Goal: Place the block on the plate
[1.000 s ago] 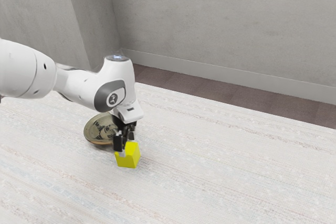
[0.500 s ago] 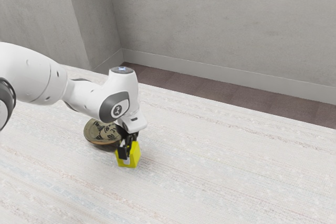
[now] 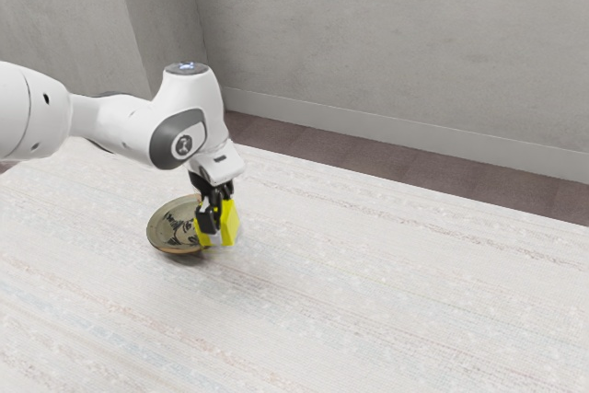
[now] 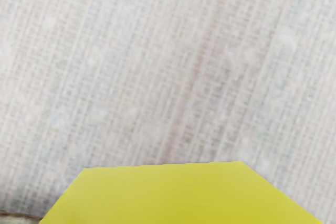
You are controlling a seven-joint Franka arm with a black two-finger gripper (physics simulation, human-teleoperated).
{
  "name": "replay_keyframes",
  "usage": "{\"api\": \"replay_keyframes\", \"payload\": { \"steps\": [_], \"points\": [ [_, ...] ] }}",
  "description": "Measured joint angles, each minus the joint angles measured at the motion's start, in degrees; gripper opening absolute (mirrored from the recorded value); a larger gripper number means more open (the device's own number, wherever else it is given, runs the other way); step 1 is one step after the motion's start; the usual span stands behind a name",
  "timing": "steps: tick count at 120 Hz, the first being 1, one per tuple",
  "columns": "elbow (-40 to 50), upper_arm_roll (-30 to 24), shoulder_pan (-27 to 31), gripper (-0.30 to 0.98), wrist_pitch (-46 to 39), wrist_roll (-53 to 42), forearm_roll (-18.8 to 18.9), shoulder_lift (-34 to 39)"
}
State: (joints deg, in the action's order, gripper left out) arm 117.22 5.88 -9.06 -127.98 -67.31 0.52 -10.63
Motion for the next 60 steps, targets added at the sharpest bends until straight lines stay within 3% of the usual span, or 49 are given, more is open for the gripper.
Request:
{"api": "replay_keyframes", "payload": {
  "steps": [32, 60],
  "points": [
    [-4.7, 1.7, 6.2, 0.29, 5.4, 0.0, 0.2, -0.5],
    [-14.7, 1.8, 9.8, 0.29, 7.1, -0.3, 1.5, -11.3]
  ]
}}
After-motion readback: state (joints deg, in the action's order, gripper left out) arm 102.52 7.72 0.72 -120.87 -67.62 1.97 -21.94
